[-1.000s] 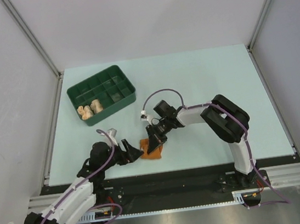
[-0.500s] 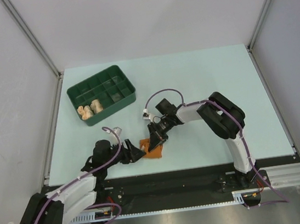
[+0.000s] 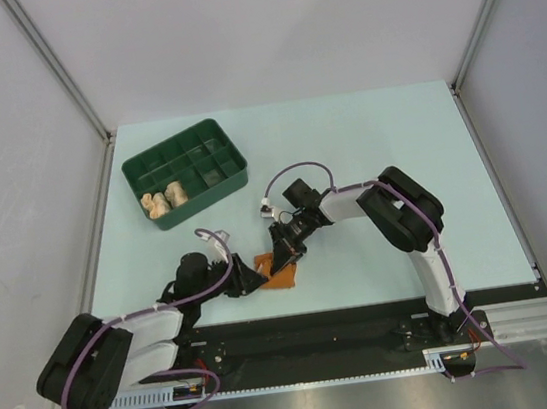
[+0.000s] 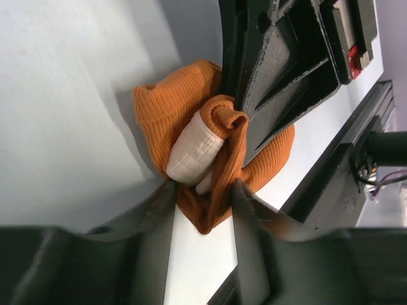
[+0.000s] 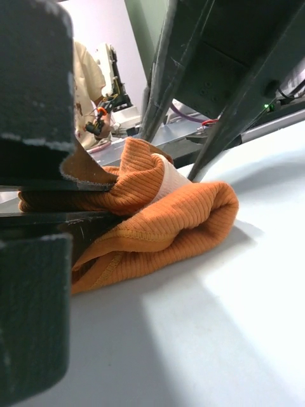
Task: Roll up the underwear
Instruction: Roll the underwear to the center of the board.
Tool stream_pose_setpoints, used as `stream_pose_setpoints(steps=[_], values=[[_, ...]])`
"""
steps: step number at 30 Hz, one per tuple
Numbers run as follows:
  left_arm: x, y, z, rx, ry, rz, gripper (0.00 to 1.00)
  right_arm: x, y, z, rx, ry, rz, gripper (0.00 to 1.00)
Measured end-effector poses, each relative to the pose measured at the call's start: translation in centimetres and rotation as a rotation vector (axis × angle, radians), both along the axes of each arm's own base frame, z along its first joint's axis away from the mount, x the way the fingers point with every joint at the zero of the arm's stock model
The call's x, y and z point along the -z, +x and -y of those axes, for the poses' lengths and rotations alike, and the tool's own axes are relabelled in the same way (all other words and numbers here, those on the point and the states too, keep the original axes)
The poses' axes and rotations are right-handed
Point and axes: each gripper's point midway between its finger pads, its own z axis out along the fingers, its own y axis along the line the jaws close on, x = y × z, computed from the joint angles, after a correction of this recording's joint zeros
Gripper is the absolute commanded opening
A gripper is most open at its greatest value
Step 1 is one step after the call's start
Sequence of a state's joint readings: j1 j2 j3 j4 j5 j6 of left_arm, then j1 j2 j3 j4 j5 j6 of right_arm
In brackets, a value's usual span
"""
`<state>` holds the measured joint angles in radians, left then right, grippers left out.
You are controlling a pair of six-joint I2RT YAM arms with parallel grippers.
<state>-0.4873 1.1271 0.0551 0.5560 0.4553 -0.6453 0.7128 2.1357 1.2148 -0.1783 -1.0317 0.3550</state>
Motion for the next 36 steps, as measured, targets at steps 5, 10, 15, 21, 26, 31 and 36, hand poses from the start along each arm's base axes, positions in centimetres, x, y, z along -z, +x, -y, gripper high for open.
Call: stream_pose_setpoints(steps=[5, 10, 15, 21, 26, 31, 36], values=[[0.6, 0.2, 0.2, -0.001, 0.005, -0.017, 0.00, 0.2, 0.3, 0.1, 0.013, -0.022, 0.006, 0.28], [0.7, 0.6, 0.3, -0.014, 0.015, -0.040, 0.00, 0.0, 0.8, 0.1, 0.023, -0.026, 0.014, 0.51], [0.8, 0.7, 0.2, -0.043, 0.019, -0.071, 0.00, -1.2, 1.3, 0.4, 0.028, -0.025, 0.058, 0.65], [0.8, 0.8, -0.1, -0.079, 0.024, -0.092, 0.00, -2.1, 4.5, 2.3, 0.087, -0.041, 0.194, 0.69], [0.8, 0.8, -0.3, -0.098, 0.033, -0.098, 0.00, -2.7, 6.8, 2.9, 0.118, -0.014, 0.286, 0.71], [0.9, 0.7, -0.5, -0.103, 0.040, -0.102, 0.00, -2.7, 7.6, 1.9, 0.108, 0.048, 0.331, 0.74], [0.9, 0.8, -0.5, -0.103, 0.042, -0.105, 0.00, -1.8, 6.8, 0.8, 0.069, 0.097, 0.306, 0.75]])
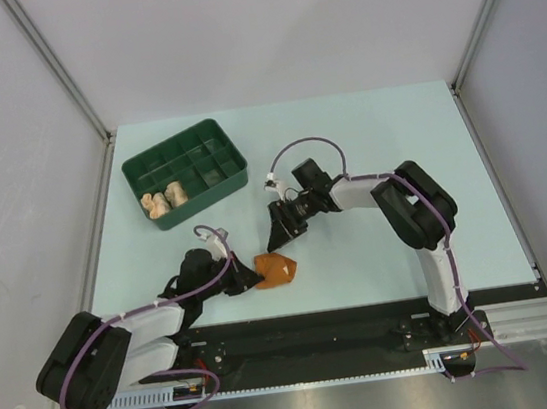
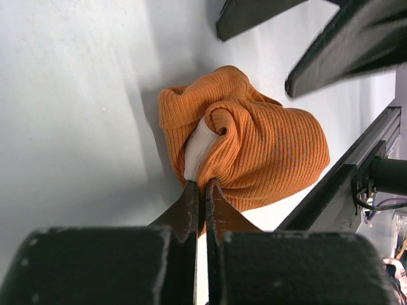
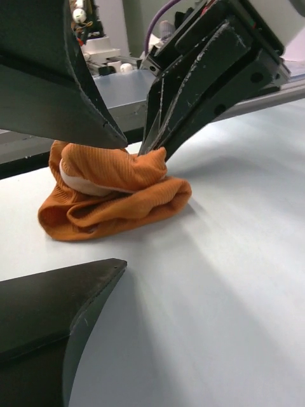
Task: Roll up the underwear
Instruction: Roll the underwear to the center of the board, then pick up the underwear from the center of the board.
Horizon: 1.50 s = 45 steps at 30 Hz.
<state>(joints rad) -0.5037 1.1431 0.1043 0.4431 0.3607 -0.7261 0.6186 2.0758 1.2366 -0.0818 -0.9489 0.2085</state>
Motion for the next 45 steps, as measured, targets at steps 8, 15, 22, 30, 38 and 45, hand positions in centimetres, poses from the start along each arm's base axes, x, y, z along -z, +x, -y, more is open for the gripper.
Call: stream_pose_setpoints(steps=[8, 15, 22, 30, 38, 45], values=[[0.0, 0.0, 0.0, 0.000, 0.007, -0.012, 0.00, 0.1, -3.6, -0.9, -0.119, 0.003, -0.016, 0.73], [0.0, 0.1, -0.1, -0.004, 0.013, -0.014, 0.00, 0.3, -5.2, -0.3, -0.165, -0.016, -0.061, 0.52], [-0.1, 0.1, -0.1, -0.001, 0.017, -0.008, 0.00, 0.7, -6.0, -0.3, -0.165, -0.049, -0.090, 0.00], [-2.3, 2.5, -1.4, -0.083, 0.072, 0.031, 0.85, 1.3, -5.1, -0.3, -0.046, -0.125, -0.147, 0.00], [-13.6, 8.3, -5.3, -0.321, 0.050, 0.238, 0.94, -4.0, -1.2, -0.2, 0.202, -0.111, -0.006, 0.00], [-19.0, 8.0, -5.9, -0.371, -0.020, 0.328, 0.91, -15.2, 2.0, -0.7, 0.415, 0.119, 0.181, 0.00]])
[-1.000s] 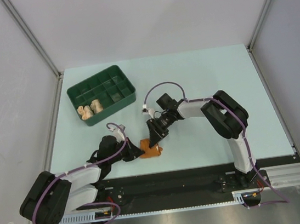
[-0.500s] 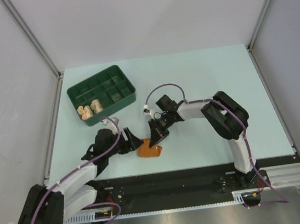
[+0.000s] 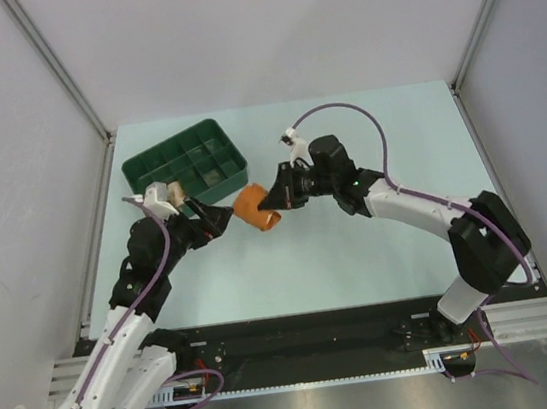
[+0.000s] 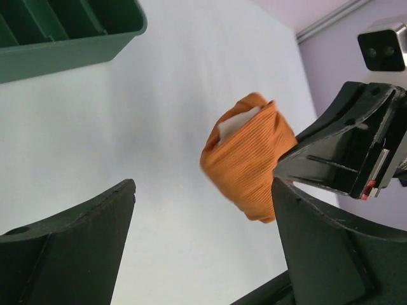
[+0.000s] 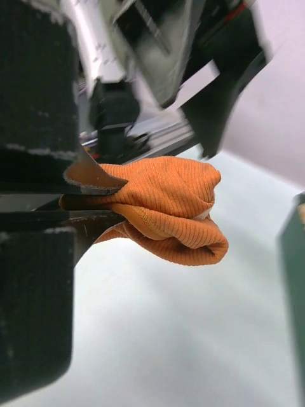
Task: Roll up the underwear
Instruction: Pick up the underwear from the center of the board.
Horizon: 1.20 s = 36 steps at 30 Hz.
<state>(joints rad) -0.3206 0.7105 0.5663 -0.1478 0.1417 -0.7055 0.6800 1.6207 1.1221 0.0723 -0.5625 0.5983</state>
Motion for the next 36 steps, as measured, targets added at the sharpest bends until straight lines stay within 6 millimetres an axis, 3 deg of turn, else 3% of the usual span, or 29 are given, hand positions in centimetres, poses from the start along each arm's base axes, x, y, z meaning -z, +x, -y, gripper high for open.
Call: stream_pose_setpoints(steps=[5, 11, 19, 36], values=[[-3.3, -0.8, 0.4, 0.003, -0.123, 0.068, 0.85, -5.4, 0.7, 0.0, 0.110, 0.141, 0.063, 0.00], [-6.2, -1.1, 1.8, 0.062, -0.240, 0.122, 0.84, -8.6, 0.5, -0.1, 0.168, 0.252, 0.061, 0.00], [-9.0, -1.4, 2.8, 0.126, -0.328, 0.204, 0.78, -10.1, -0.5, -0.9, 0.167, 0.331, 0.017, 0.00], [-9.8, -1.1, 3.5, 0.162, -0.367, 0.232, 0.67, -12.7, -2.8, -2.4, 0.092, 0.440, -0.021, 0.00]])
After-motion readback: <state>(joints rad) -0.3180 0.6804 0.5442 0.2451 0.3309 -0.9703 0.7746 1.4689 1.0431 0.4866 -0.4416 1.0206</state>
